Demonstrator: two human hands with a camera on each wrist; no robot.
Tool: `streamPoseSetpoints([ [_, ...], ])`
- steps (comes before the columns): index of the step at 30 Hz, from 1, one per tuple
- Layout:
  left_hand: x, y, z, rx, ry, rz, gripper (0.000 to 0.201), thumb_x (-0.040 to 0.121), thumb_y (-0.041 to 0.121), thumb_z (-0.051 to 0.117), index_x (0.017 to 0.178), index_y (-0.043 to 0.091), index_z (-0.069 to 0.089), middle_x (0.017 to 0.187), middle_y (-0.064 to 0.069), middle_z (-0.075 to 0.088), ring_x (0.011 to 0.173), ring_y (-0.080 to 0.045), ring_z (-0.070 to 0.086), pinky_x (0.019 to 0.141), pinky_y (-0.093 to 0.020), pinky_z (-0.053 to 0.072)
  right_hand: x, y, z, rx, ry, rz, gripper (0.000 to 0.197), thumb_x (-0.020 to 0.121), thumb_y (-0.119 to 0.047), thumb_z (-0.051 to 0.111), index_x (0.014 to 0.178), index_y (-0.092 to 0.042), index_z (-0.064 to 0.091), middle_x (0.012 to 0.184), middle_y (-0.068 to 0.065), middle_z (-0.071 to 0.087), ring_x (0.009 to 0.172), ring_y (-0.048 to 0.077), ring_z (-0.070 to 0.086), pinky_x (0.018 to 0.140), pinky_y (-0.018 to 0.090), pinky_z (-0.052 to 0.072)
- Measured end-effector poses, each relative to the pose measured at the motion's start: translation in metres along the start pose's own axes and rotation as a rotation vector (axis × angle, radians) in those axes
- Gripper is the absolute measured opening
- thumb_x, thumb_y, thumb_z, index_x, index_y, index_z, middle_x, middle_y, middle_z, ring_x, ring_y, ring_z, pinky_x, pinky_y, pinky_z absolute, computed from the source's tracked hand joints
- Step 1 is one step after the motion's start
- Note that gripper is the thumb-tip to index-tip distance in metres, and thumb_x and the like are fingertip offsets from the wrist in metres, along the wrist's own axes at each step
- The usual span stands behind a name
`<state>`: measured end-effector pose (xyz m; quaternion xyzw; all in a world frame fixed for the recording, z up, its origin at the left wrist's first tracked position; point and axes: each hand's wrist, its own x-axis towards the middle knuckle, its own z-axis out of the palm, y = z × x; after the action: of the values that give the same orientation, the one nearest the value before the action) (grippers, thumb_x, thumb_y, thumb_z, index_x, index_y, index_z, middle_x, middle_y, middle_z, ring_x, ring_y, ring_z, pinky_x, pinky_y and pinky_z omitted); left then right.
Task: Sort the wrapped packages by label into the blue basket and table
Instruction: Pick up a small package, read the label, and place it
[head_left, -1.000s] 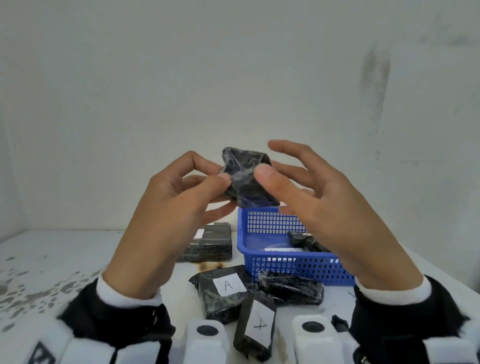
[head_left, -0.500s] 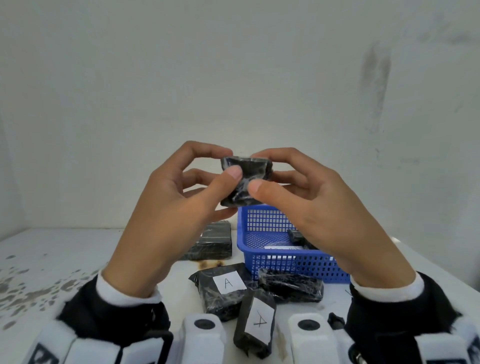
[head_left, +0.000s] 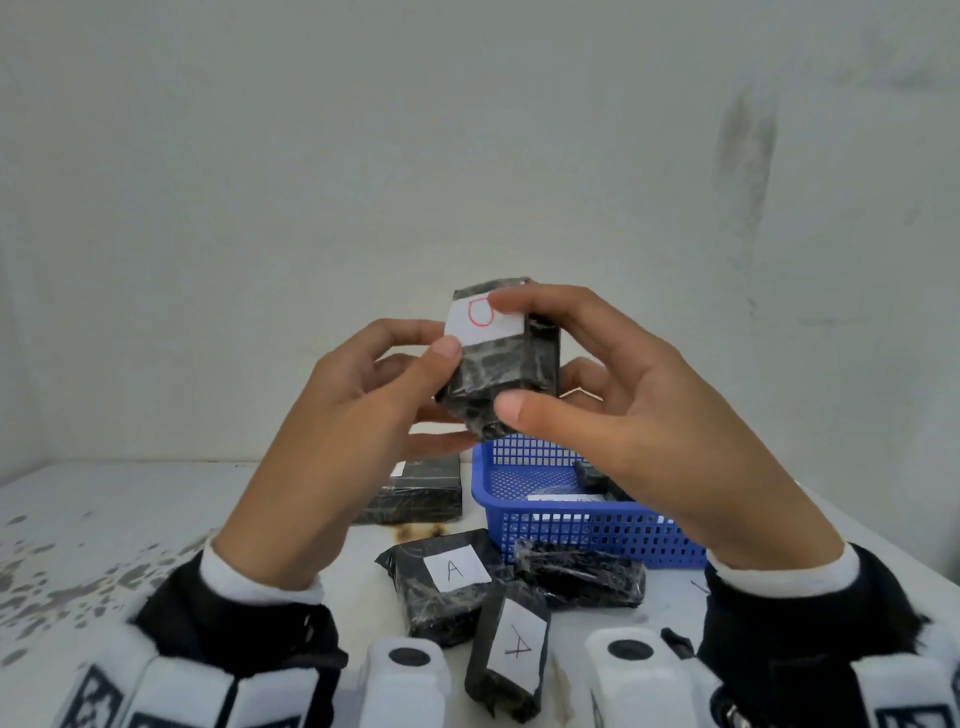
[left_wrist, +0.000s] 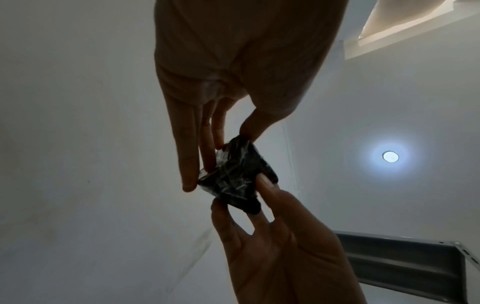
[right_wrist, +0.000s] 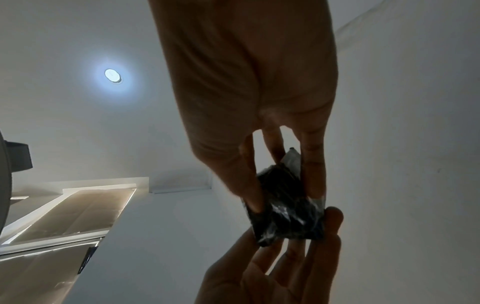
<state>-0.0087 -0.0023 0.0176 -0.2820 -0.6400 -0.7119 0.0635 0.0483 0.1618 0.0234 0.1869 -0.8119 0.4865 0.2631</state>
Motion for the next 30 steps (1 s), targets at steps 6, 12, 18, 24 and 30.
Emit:
streamPoseSetpoints([
  [6, -0.0031, 0.0013, 0.0022, 0.000, -0.004, 0.086, 0.036, 0.069, 0.035, 0.067, 0.099, 0.014, 0.063, 0.092, -0.008, 0.073, 0.076, -0.018, 0.071, 0.076, -0.033, 0.061, 0.0008, 0.0014, 0.0003, 0.034, 0.054, -0.030, 0.071, 0.085, -0.023, 0.078, 0.134, -0.060, 0.043, 0.129, -0.034, 0.057, 0.088, 0.036, 0.068, 0.089, 0.046, 0.059],
  [12, -0.0037, 0.0027, 0.0021, -0.051, -0.044, 0.098, 0.030, 0.072, 0.033, 0.063, 0.092, 0.012, 0.058, 0.080, -0.005, 0.074, 0.069, -0.015, 0.066, 0.076, -0.030, 0.059, 0.0049, 0.0053, 0.0033, 0.032, 0.050, 0.013, 0.065, 0.080, -0.036, 0.080, 0.136, -0.046, 0.049, 0.114, -0.010, 0.073, 0.081, 0.014, 0.069, 0.090, 0.038, 0.057],
  [18, -0.0037, 0.0023, 0.0005, -0.041, -0.076, 0.095, 0.025, 0.075, 0.035, 0.061, 0.083, 0.012, 0.055, 0.075, -0.004, 0.072, 0.068, -0.014, 0.064, 0.066, -0.026, 0.056, 0.0040, 0.0035, 0.0024, 0.043, 0.037, 0.020, 0.054, 0.079, -0.041, 0.073, 0.128, -0.047, 0.051, 0.103, -0.008, 0.077, 0.096, 0.027, 0.071, 0.098, 0.045, 0.054],
  [24, -0.0043, 0.0030, 0.0014, -0.045, -0.078, 0.088, 0.027, 0.083, 0.035, 0.057, 0.074, 0.010, 0.052, 0.070, 0.003, 0.068, 0.064, -0.008, 0.063, 0.057, -0.020, 0.052, 0.0051, 0.0046, 0.0014, 0.038, 0.029, 0.007, 0.044, 0.079, -0.049, 0.068, 0.120, -0.049, 0.054, 0.101, -0.008, 0.078, 0.097, 0.030, 0.072, 0.098, 0.049, 0.053],
  [30, -0.0032, 0.0021, -0.0006, -0.037, -0.081, 0.077, 0.032, 0.081, 0.039, 0.055, 0.079, 0.007, 0.059, 0.077, -0.002, 0.072, 0.071, -0.013, 0.066, 0.060, -0.022, 0.056, 0.0040, 0.0028, 0.0011, 0.073, 0.026, 0.018, 0.040, 0.078, -0.047, 0.066, 0.117, -0.045, 0.058, 0.100, -0.006, 0.078, 0.088, 0.028, 0.074, 0.065, 0.036, 0.062],
])
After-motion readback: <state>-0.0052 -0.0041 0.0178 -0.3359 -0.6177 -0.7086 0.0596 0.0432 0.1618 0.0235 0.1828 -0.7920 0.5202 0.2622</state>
